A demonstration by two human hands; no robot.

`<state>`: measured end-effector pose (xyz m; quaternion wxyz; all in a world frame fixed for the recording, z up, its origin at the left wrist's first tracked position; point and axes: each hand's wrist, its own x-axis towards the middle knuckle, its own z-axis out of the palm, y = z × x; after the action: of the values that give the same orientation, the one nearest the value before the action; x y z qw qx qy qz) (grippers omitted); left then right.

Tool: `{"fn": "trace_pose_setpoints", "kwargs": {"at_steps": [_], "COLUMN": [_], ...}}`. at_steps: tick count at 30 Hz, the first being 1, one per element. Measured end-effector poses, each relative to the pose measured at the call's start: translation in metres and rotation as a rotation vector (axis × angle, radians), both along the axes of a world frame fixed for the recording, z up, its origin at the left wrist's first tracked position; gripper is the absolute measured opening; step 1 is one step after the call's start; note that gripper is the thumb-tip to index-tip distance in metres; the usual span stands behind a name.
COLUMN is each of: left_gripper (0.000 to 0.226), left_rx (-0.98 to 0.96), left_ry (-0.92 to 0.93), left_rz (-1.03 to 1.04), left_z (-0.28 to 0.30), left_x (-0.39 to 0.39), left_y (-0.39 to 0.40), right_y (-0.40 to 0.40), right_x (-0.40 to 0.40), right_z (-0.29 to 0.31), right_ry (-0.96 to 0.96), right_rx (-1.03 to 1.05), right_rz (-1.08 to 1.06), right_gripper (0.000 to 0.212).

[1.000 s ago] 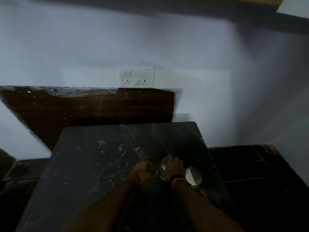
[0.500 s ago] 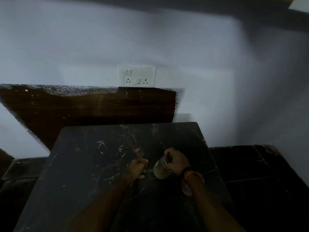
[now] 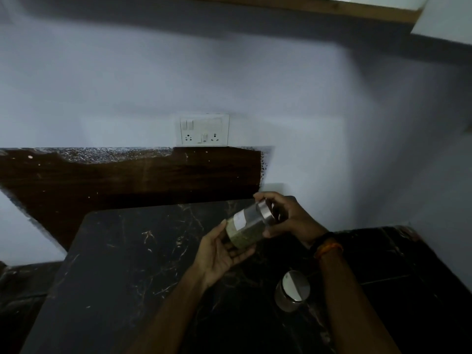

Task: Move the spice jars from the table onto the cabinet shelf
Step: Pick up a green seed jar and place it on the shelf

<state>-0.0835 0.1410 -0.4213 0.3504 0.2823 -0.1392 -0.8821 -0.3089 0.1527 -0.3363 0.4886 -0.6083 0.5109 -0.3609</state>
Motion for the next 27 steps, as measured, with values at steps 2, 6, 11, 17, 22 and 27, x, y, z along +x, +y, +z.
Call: {"fn": "trace_pose_setpoints", "kwargs": {"at_steps": [2, 6, 11, 17, 22, 27], "left_gripper": [0.054, 0.063, 0.066, 0.062, 0.065, 0.077], "left_rx": [-0.052, -0.13, -0.315, -0.558, -0.616, -0.609], "left_ry": [0.02, 0.097, 0.108, -0.024, -0.042, -0.058], "left_rz": [0.022, 0.085, 0.129, 0.129, 0.168, 0.182], "left_z": [0.012, 0.031, 0.051, 0.07, 0.085, 0.099], "left_x": [-0.001, -0.007, -0.019, -0.037, -0.043, -0.043], "left_y": [-0.005, -0.012, -0.02, -0.026, -0.029, -0.031], "right_y": [-0.005, -0.013, -0.022, -0.036, -0.045, -0.051], "right_x": [-0.003, -0.001, 0.01, 0.024, 0.029, 0.029], "right_z": [0.005, 0.012, 0.021, 0.052, 0.073, 0.081], "right_ry": [-0.109, -0.346, -0.555, -0.706, -0.687, -0.688], "right_rx": [-0.03, -0.07, -0.111, -0.126, -0.145, -0.149], "right_rz": [-0.007, -0.054, -0.156, -0.222, -0.234, -0.267], "right_gripper": [0.087, 0.084, 0.071, 0.062, 0.058, 0.058]}}
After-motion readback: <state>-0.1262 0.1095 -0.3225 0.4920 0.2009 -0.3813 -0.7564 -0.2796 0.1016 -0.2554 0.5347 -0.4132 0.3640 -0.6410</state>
